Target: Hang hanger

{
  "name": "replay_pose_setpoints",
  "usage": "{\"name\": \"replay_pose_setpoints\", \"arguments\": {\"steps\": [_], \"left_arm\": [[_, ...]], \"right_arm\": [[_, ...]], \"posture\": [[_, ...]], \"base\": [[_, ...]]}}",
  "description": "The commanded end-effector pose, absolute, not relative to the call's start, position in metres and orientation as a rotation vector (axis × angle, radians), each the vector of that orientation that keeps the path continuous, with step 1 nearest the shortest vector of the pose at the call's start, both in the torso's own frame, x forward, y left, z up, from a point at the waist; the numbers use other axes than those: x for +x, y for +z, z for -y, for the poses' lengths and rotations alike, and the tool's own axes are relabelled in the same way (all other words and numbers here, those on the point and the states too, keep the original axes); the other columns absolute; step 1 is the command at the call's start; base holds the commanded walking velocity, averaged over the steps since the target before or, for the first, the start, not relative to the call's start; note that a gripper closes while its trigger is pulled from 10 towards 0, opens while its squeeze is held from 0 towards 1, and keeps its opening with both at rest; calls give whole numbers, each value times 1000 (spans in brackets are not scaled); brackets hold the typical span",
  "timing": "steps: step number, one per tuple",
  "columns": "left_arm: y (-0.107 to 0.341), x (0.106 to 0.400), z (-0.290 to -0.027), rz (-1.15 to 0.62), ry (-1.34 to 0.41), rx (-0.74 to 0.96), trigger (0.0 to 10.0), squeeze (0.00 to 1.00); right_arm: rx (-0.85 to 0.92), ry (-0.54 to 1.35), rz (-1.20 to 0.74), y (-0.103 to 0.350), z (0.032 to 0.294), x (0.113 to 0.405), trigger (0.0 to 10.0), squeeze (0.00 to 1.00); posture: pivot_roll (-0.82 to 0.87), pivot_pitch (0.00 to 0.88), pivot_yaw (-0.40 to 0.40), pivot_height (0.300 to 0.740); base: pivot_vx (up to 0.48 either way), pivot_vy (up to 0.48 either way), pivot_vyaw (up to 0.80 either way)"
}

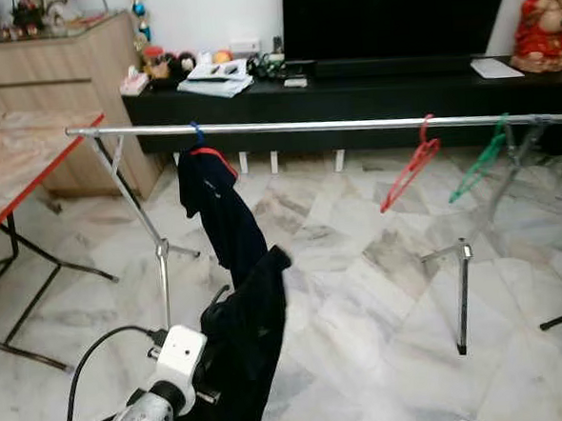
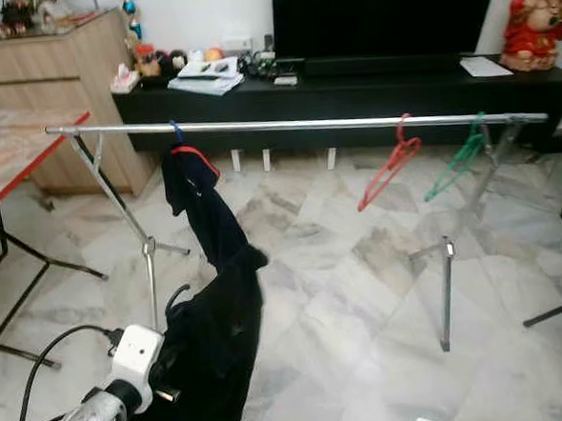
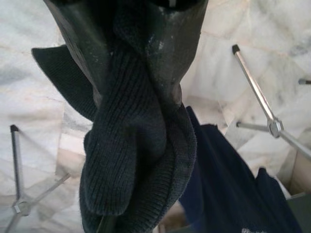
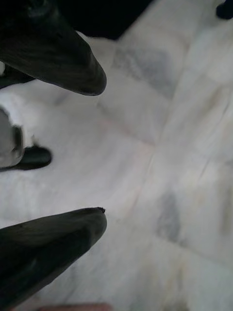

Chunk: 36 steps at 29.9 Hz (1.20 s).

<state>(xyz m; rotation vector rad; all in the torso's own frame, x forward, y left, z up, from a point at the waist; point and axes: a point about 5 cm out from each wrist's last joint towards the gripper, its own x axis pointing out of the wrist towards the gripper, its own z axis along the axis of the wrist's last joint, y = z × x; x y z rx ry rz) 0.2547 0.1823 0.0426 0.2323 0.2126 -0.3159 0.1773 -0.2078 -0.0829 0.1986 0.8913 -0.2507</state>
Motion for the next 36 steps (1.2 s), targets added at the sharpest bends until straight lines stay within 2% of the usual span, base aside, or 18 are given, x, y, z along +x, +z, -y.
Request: {"name": "replay_pose_setpoints", "arguments": {"steps": [1,36], "left_arm": [[46,257,-183,-202,-313,233,10000,0],[54,273,-170,-173,-379,230,10000,0]], "right_arm": [[213,-238,-908,-85,202,176,10000,0],[211,-216,-933,-86,196,176,10000,0]], "posture": [[44,45,16,740],[38,20,13,740]], "base": [[368,0,0],[392,0,0]]}}
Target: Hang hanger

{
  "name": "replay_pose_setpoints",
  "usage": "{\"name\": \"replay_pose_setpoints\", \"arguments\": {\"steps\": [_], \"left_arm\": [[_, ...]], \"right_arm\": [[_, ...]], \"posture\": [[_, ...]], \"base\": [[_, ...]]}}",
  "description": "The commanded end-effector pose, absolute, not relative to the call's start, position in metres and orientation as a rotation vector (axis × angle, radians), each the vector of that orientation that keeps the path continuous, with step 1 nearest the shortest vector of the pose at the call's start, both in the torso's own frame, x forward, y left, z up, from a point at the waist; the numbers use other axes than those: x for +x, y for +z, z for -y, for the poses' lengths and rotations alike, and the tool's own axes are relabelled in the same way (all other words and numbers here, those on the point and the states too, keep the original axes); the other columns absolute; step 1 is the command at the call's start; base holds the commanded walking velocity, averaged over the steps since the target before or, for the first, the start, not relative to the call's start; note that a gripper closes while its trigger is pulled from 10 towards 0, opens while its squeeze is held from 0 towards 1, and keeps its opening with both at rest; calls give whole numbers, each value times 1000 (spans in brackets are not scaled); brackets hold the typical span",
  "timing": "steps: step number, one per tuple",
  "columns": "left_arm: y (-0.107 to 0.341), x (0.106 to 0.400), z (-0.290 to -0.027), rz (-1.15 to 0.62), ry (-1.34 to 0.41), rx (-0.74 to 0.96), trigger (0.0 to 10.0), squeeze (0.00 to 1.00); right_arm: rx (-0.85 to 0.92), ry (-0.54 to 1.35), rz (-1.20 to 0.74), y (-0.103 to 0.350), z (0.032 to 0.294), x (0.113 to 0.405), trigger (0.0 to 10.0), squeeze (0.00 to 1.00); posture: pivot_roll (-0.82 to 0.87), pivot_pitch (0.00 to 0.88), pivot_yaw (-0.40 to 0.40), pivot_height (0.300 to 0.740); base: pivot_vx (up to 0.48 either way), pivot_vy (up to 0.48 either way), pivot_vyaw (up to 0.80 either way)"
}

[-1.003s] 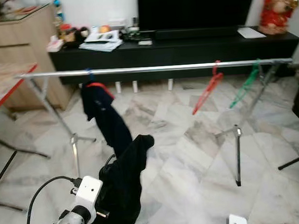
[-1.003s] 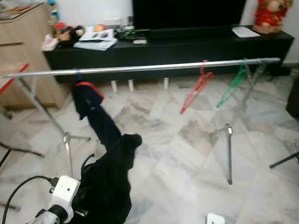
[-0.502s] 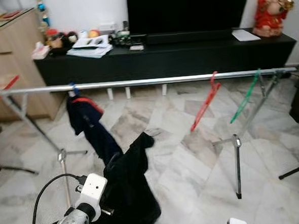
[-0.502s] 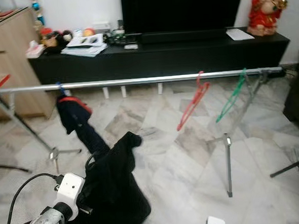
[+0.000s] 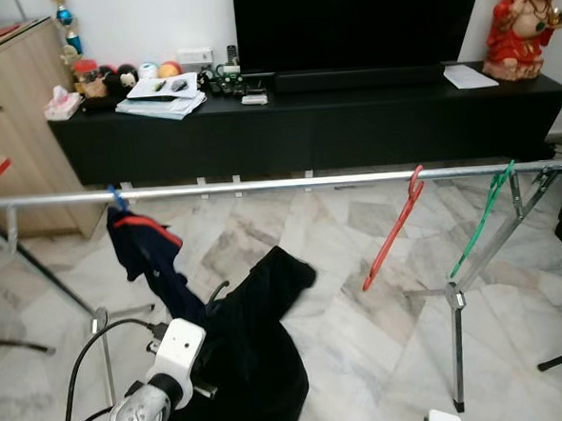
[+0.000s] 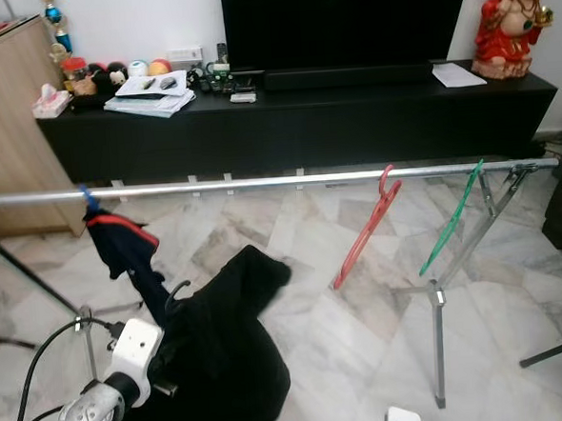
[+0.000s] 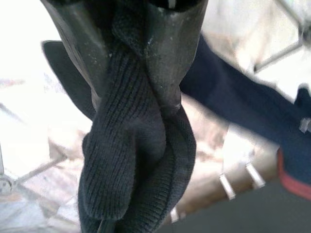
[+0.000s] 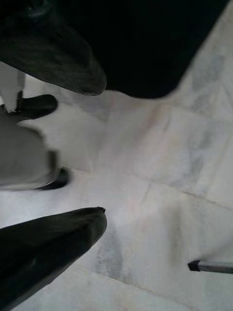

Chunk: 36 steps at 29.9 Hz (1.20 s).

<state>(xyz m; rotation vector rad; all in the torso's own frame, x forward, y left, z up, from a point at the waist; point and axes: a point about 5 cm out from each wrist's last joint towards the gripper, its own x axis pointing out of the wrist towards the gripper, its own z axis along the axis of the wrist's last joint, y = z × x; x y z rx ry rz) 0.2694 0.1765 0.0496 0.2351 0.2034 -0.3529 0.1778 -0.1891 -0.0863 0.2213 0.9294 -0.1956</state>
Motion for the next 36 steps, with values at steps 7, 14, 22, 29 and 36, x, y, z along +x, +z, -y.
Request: {"name": "replay_pose_setpoints", "arguments": {"steps": [7,14,22,29,36], "left_arm": [[58,278,-164,-181,-456,268,10000,0],[67,294,-156,-166,-533,312,10000,0],[78,315,-161,-159,-498,338,10000,0],[85,330,-159,-164,-480,337,10000,0],[91,349,-150,-188,-461,358,10000,0]], "right_arm": [[212,-219,-933,-86,198,175,10000,0],[211,-222,-934,-86,199,174,10000,0],[214,-226,-934,-87,200,174,10000,0],[215,-227,-934,-87,199,174,10000,0],[218,-232,-933,-87,199,173,10000,0]], "posture": [[37,26,11,740],[33,38,9,740],[24,48,14,740],[20,55,15,740],[10,58,20,740]], "base": [[403,0,0],[80,0,0],[0,0,0],[0,0,0],[0,0,0]]}}
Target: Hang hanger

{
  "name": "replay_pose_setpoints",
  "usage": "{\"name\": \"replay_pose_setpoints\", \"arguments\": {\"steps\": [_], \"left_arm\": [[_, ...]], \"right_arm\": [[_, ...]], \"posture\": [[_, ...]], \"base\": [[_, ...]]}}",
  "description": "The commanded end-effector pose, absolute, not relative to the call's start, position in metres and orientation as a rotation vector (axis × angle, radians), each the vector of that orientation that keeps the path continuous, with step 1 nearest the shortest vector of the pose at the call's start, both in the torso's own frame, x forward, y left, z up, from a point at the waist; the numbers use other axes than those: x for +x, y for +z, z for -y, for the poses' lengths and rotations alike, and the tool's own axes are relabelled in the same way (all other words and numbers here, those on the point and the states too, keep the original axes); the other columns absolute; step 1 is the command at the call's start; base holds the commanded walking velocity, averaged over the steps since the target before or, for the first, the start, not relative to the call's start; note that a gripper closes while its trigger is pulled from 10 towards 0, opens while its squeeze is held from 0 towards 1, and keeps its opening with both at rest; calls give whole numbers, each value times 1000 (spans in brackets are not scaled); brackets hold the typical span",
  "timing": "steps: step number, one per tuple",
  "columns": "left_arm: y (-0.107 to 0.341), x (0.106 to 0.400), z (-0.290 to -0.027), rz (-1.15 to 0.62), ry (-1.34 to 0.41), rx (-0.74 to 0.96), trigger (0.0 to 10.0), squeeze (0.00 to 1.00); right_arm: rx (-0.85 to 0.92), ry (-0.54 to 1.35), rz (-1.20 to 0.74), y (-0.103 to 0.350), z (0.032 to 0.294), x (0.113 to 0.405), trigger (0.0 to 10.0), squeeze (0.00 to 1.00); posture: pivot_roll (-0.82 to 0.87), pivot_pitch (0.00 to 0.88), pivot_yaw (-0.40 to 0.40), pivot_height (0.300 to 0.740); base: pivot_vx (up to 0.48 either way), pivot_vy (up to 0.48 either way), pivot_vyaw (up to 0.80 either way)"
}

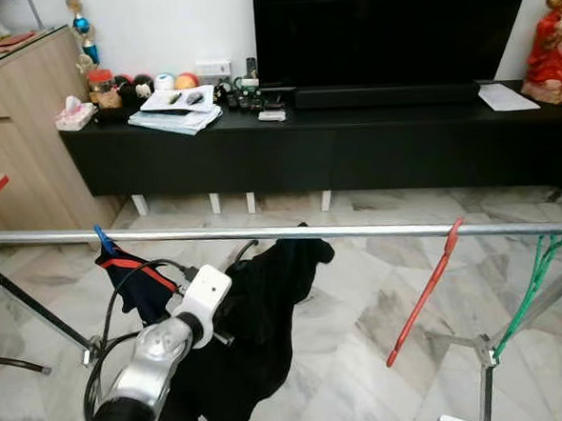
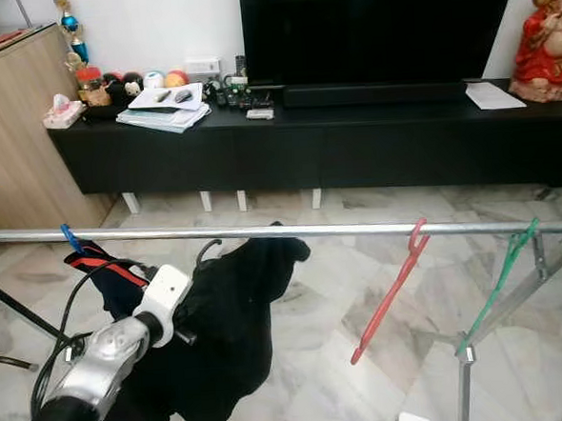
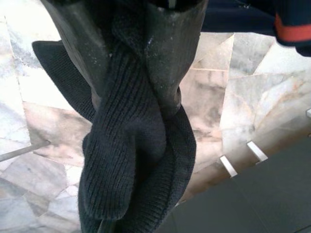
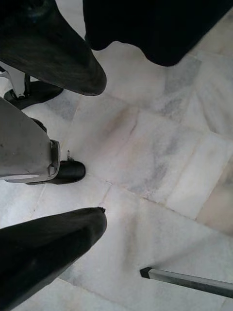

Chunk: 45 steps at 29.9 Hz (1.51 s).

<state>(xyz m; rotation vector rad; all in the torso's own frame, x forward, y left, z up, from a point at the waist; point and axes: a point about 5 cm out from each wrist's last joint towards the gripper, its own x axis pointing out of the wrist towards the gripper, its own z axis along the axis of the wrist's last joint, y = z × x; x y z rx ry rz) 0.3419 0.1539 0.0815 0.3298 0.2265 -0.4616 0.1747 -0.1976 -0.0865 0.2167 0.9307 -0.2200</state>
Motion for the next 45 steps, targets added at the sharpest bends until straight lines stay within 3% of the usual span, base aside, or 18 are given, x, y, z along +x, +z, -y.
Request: {"name": "replay_pose_setpoints", "arguments": {"steps": [1,15,35,36,37,45], "left_arm": [[92,350,-150,-193,-458,355,10000,0],[95,367,-159,-267,-315,306,10000,0],[76,360,-168,-370,-246,202,10000,0],[77,361,-168,-360,-239,192,10000,298],[78,361,-168,-347,-237,178,10000,1000],[83,357,-171,-240,-248,130,10000,1000]], "right_arm": [[218,-232,-933,-87,199,173,10000,0],[231,-233,-927,-87,196,175,10000,0],[227,-222,-931,-87,195,176,10000,0],[227,-221,-932,-87,195,176,10000,0],[226,-220,-932,-87,195,176,10000,0],[217,-215,-938,-87,195,175,10000,0]], "posture": [[7,58,24,740],[0,60,40,740],[0,49,35,740],[0,49,35,740],[-4,44,34,740],[-2,21,31,740]], "base": [[0,0,0],[0,0,0],[0,0,0],[0,0,0],[0,0,0],[0,0,0]]}}
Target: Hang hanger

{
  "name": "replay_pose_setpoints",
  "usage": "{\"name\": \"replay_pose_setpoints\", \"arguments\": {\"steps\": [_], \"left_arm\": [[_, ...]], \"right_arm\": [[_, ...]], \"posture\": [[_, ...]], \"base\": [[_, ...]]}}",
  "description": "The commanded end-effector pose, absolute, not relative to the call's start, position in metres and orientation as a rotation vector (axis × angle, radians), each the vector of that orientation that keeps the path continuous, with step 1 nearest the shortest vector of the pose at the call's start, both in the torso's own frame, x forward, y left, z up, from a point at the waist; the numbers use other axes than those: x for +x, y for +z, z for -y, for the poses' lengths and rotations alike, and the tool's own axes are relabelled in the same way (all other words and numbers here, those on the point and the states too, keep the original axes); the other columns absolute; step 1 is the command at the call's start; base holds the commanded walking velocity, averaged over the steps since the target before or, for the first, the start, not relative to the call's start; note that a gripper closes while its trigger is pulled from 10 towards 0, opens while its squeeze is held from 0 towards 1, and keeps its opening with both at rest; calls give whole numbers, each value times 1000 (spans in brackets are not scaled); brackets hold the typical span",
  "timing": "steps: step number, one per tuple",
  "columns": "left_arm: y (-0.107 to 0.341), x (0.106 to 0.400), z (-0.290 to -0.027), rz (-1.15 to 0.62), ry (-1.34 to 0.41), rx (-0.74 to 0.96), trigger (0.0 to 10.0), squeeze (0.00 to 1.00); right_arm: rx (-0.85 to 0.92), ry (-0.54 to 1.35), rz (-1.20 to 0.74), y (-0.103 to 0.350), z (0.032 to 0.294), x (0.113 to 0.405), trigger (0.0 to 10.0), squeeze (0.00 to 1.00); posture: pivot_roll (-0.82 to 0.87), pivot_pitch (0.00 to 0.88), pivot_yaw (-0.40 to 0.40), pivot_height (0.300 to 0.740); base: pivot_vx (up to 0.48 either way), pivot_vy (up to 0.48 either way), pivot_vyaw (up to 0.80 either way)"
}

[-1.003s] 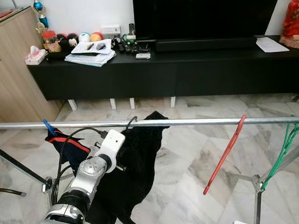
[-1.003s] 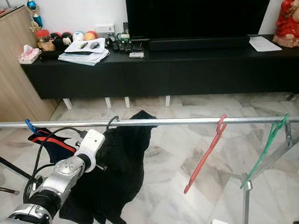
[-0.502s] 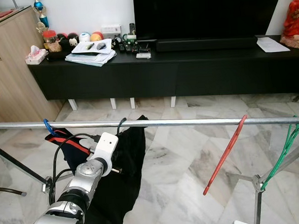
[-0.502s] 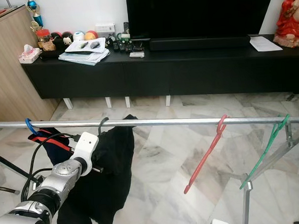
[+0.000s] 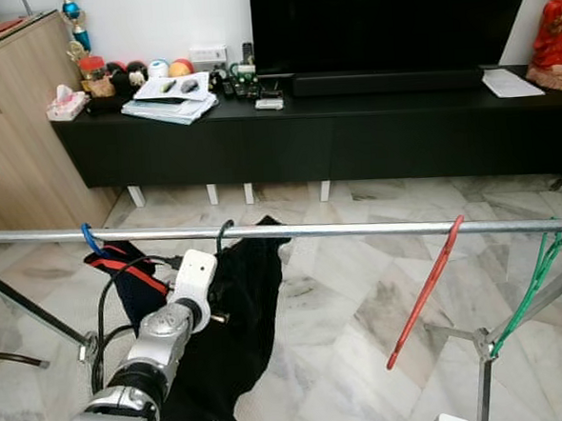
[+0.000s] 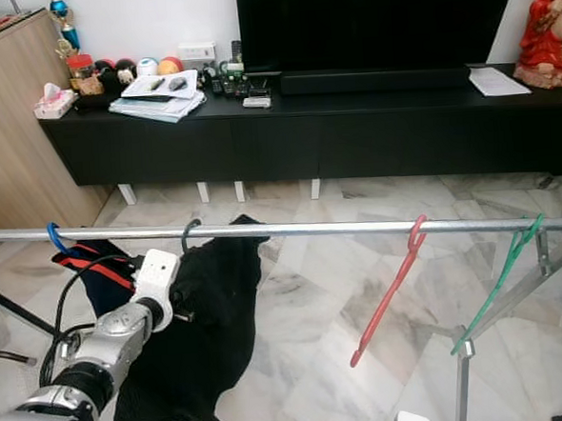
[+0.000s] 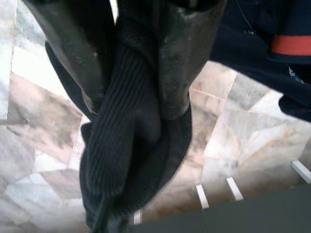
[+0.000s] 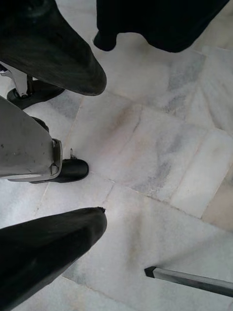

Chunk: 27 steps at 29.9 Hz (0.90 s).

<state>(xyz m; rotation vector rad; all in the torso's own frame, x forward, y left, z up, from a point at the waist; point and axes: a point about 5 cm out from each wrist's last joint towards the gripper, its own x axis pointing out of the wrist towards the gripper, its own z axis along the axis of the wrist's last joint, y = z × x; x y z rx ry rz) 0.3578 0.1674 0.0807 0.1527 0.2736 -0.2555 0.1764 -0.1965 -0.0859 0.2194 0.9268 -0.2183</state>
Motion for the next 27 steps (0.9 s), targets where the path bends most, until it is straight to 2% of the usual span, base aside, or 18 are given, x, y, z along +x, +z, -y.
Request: {"name": "replay_pose_setpoints", "arguments": {"steps": [1,11,19,22,23,24,27], "left_arm": [[83,356,-172,-232,-248,124,10000,1000],[88,340,-185,-128,-248,140,10000,1000],[99,302,-205,-32,-261,139,10000,1000],[102,287,-216,0,-227,150,10000,1000],[100,272,-232,3,-140,156,10000,1000],[100,272,-232,3,-140,156,10000,1000],[88,246,-261,-27,33,175,10000,1000]], "right_arm": [[217,-214,-938,-87,195,175,10000,0],[207,-209,-941,-87,196,174,10000,0],[195,-200,-946,-87,197,173,10000,0],[190,-196,-947,-87,197,173,10000,0],[189,-193,-947,-87,197,173,10000,0],[189,-193,-947,-87,197,173,10000,0],[185,-188,-947,-87,197,174,10000,0]], "posture": [[-3,19,31,740],[0,6,28,740],[7,0,24,740],[13,0,22,740],[18,0,21,740],[18,0,21,740],[25,0,19,740]], "base": [[0,0,0],[0,0,0],[0,0,0],[0,0,0],[0,0,0],[0,0,0],[0,0,0]]}}
